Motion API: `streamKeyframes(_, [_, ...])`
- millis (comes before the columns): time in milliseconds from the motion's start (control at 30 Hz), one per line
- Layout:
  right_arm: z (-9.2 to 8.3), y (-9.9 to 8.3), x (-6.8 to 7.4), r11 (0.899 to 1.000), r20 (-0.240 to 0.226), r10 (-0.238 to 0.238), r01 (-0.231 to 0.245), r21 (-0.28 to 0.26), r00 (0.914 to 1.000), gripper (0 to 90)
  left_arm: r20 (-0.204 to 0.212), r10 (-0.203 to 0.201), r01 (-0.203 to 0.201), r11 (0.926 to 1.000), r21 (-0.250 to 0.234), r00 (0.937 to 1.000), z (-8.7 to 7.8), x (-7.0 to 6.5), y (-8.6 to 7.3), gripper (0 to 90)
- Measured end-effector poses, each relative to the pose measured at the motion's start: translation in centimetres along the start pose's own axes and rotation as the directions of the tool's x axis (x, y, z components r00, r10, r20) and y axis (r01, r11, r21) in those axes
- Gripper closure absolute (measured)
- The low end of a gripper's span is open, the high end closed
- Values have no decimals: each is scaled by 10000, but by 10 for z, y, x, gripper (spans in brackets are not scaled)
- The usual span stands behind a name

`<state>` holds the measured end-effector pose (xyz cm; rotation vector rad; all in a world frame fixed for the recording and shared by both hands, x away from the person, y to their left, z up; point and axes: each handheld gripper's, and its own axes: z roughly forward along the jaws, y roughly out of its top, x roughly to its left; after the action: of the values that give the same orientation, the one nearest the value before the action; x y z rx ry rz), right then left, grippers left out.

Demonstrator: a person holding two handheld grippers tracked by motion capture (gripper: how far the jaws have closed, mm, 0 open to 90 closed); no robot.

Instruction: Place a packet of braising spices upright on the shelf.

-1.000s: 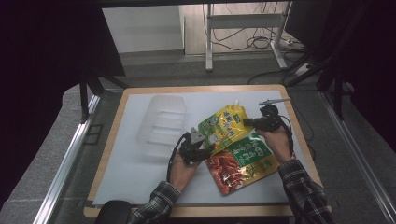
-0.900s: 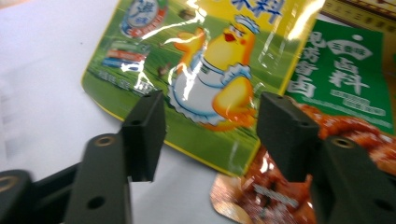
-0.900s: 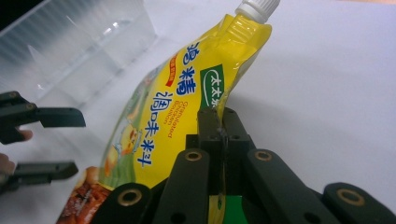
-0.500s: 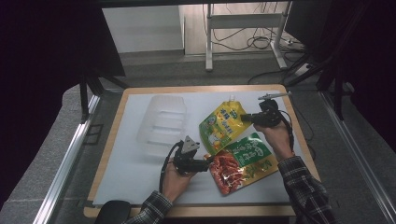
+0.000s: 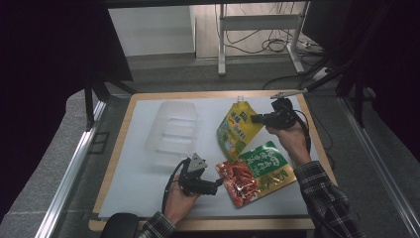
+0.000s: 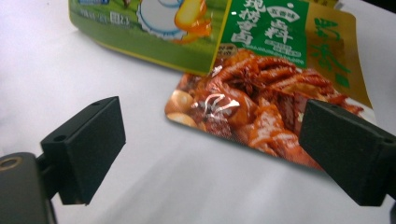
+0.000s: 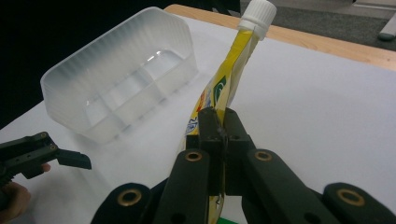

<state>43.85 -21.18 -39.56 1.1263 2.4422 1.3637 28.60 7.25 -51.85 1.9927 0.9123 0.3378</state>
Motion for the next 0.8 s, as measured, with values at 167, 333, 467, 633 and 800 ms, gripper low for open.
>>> streamKeyframes(167, [-2,8,6,9997,-29,-230,230,-20,9997,889,59,35,-35,10000,71,10000,-4,-3,-5,51])
streamKeyframes(333, [-4,22,17,9976,127,-690,690,11,9975,889,56,308,-308,9994,123,9995,-11,-6,-12,36])
streamKeyframes(467, [-5,29,20,9944,294,-1054,1052,59,9940,889,-30,388,-388,9992,48,9992,-18,-6,-18,25])
streamKeyframes(633, [-5,34,20,9918,281,-1275,1273,95,9914,889,-81,409,-409,9992,40,9991,-24,-4,-23,20])
streamKeyframes(800, [-3,41,21,9881,55,-1539,1539,-46,9881,889,-80,578,-577,9983,92,9983,-30,-4,-29,15])
